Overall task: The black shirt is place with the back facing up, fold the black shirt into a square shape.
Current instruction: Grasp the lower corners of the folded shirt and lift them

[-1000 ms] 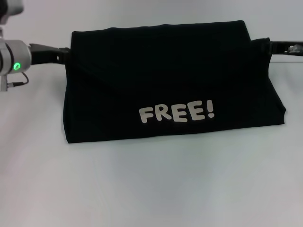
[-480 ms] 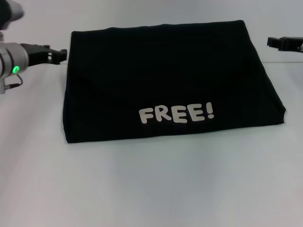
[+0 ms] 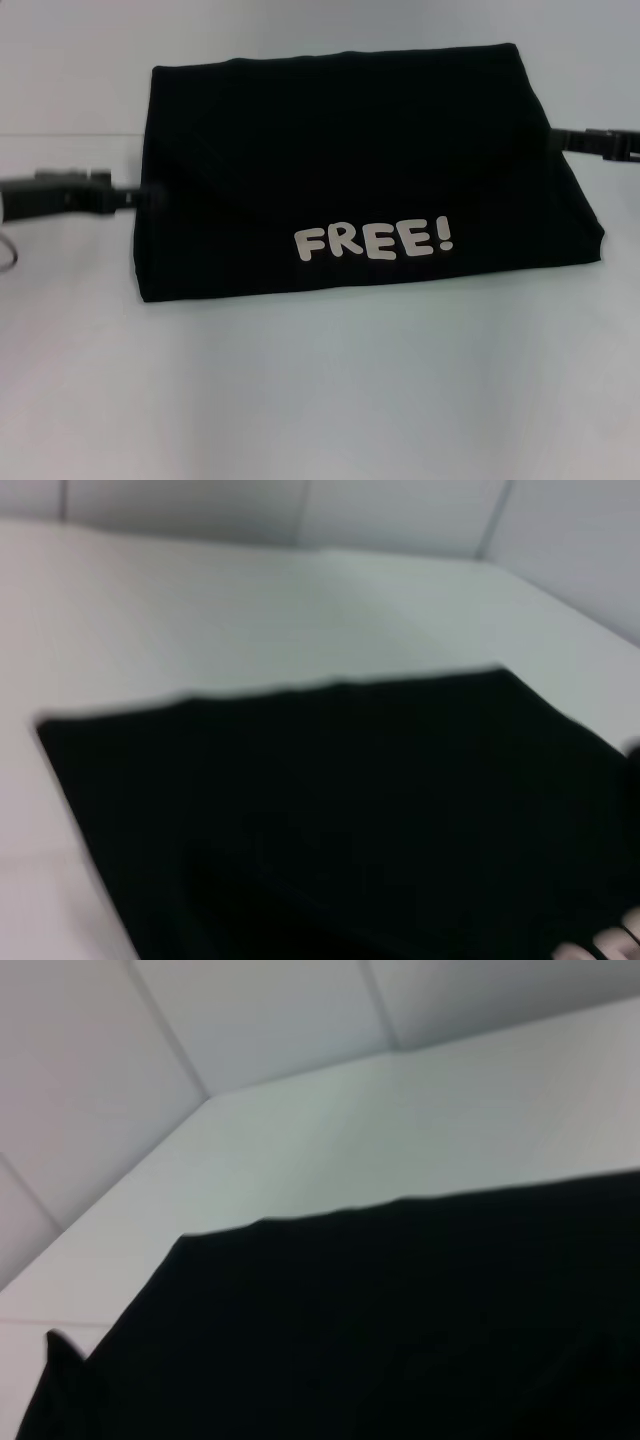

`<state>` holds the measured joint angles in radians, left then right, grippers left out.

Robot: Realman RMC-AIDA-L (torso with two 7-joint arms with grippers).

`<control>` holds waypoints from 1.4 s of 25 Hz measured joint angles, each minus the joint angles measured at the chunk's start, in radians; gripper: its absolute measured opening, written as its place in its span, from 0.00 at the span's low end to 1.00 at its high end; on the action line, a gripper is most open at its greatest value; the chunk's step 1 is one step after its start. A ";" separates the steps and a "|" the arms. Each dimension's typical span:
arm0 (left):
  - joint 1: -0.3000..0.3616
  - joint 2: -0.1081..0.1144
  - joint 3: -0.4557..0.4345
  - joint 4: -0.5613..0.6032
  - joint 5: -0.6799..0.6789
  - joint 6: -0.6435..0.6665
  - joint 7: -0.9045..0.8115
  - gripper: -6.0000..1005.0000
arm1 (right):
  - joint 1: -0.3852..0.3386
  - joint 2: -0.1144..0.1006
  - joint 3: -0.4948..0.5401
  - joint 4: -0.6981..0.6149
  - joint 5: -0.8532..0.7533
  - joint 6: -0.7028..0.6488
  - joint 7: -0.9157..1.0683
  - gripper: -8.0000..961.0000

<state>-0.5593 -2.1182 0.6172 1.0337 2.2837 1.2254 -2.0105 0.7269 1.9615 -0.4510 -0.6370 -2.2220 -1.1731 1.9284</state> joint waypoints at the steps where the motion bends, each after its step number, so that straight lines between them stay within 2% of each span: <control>1: 0.023 -0.007 0.001 0.017 -0.001 0.030 0.001 0.82 | -0.008 -0.002 0.001 -0.002 0.000 -0.018 0.002 0.77; 5: 0.071 -0.015 0.003 0.008 0.008 0.077 -0.027 0.95 | -0.027 -0.004 0.005 -0.008 0.002 -0.031 0.004 0.81; 7: 0.077 -0.010 0.003 -0.021 0.010 0.087 -0.063 0.95 | -0.029 -0.004 0.004 -0.008 0.003 -0.025 0.005 0.81; 14: 0.040 0.041 -0.005 -0.209 0.008 0.082 -0.182 0.95 | -0.028 -0.004 0.000 -0.008 0.002 -0.019 0.007 0.81; 16: 0.028 0.050 -0.010 -0.250 0.003 0.070 -0.185 0.95 | -0.026 -0.005 0.000 -0.009 0.000 -0.015 0.007 0.81; 24: 0.009 0.045 -0.002 -0.286 0.004 -0.006 -0.162 0.95 | -0.019 -0.006 0.000 -0.009 -0.005 -0.007 0.007 0.81; 30: -0.008 0.055 0.002 -0.336 0.011 -0.029 -0.145 0.95 | -0.020 -0.007 0.000 -0.009 -0.008 -0.001 0.011 0.81; 35: -0.010 0.056 0.003 -0.340 0.011 -0.029 -0.128 0.95 | -0.023 -0.013 0.000 -0.008 -0.008 0.000 0.012 0.81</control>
<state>-0.5697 -2.0624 0.6206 0.6936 2.2948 1.1961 -2.1387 0.7036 1.9489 -0.4511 -0.6454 -2.2304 -1.1734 1.9405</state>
